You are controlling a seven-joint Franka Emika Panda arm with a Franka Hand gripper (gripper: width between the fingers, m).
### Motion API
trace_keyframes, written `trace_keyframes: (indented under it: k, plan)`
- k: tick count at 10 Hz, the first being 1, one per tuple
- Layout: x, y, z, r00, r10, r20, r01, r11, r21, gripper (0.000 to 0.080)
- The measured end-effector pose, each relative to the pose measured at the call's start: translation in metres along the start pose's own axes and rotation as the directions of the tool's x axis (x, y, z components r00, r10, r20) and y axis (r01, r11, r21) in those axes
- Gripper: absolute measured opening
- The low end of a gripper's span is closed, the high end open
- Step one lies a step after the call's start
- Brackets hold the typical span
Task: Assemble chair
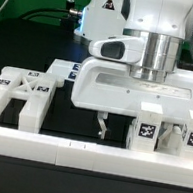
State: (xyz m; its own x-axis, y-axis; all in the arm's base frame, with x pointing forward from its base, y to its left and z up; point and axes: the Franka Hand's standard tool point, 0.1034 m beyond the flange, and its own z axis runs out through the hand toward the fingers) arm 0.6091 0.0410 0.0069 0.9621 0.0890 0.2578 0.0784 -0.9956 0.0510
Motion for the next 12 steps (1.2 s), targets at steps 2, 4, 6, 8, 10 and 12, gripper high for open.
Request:
trace_keyframes:
  k: [2,4,6,8,10,12]
  plan:
    - [0.001,0.002,0.0,1.0,0.002,0.0,-0.002,1.0,0.0,0.037]
    - [0.001,0.002,0.0,1.0,0.003,0.0,-0.003,1.0,-0.001,0.0231]
    - [0.002,0.005,-0.001,1.0,0.007,-0.004,-0.007,1.0,-0.003,0.0084]
    - [0.003,0.011,-0.004,1.0,0.002,-0.007,-0.002,1.0,-0.005,0.0036]
    - [0.002,0.028,-0.02,1.0,-0.02,0.0,0.02,1.0,-0.002,0.0035]
    - [0.003,0.044,-0.049,0.998,0.002,0.061,-0.003,1.0,0.027,0.0033]
